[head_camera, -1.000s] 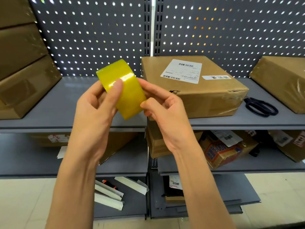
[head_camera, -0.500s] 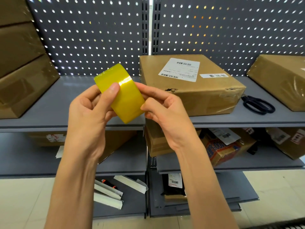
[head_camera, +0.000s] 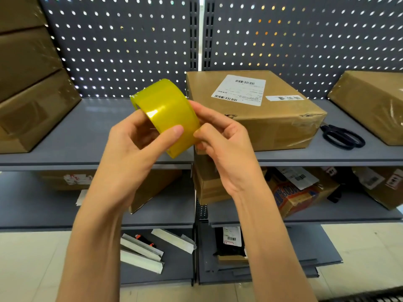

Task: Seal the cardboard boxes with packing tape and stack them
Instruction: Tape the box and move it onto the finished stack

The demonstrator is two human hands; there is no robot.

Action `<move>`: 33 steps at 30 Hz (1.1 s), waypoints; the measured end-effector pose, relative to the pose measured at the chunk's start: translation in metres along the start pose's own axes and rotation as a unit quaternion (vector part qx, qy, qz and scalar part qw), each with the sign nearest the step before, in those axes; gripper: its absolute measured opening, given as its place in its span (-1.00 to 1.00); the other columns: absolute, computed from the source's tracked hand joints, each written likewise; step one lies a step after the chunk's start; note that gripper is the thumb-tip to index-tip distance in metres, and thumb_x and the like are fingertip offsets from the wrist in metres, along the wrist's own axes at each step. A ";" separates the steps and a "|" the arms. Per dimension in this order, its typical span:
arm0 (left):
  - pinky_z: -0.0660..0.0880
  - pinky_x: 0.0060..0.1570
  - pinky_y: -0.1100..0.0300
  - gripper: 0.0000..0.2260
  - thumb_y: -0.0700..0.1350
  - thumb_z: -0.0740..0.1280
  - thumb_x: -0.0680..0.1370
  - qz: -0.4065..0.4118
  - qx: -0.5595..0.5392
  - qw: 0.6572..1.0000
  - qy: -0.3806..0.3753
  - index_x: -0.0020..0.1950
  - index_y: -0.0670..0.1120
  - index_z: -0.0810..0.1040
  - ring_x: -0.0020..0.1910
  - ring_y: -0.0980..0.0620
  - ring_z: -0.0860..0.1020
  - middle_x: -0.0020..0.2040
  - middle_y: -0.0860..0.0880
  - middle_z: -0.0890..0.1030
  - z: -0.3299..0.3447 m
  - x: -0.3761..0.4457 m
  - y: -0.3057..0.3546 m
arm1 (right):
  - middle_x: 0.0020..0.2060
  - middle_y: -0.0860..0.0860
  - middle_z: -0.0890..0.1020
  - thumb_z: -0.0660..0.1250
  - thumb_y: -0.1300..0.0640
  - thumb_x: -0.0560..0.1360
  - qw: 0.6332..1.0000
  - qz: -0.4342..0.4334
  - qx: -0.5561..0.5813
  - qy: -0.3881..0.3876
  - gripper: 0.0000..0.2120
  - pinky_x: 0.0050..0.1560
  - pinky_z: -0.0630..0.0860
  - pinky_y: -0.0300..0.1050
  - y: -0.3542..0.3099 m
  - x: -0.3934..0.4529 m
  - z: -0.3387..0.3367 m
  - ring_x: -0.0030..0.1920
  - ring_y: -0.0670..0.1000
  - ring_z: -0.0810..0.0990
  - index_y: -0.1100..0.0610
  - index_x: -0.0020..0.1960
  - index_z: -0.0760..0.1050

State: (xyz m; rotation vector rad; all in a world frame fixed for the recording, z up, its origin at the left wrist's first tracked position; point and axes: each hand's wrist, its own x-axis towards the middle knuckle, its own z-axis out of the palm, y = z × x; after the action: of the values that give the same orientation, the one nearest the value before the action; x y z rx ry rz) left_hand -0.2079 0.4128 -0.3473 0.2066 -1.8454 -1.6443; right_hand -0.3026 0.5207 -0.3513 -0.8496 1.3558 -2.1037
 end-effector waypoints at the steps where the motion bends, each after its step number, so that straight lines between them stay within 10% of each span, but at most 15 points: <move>1: 0.49 -0.07 0.38 -0.74 -0.07 0.42 0.41 0.010 0.008 1.000 0.018 0.08 -0.03 0.57 -0.06 0.22 0.62 -0.09 0.15 0.69 0.001 -0.001 -0.001 | -0.21 -0.15 0.67 0.16 0.50 0.48 1.000 -0.002 -0.001 -0.001 -0.57 -0.25 0.45 -0.37 -0.001 0.000 0.000 -0.23 -0.24 0.58 0.04 0.03 0.59; 33: 0.52 -0.12 0.30 -0.90 -0.08 0.40 0.49 0.023 -0.062 0.996 0.065 0.00 -0.01 0.61 -0.10 0.16 0.62 -0.12 0.12 0.69 -0.001 -0.001 -0.007 | -0.11 -0.09 0.66 0.13 0.50 0.48 0.996 0.032 0.076 -0.045 -0.59 -0.29 0.34 -0.33 0.002 -0.003 -0.001 -0.21 -0.22 0.51 0.10 0.09 0.56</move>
State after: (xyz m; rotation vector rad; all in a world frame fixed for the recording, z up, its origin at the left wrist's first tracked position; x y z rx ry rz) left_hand -0.2089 0.4112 -0.3537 0.2117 -1.6338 -1.6673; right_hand -0.3009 0.5229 -0.3547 -0.8177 1.1444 -2.0637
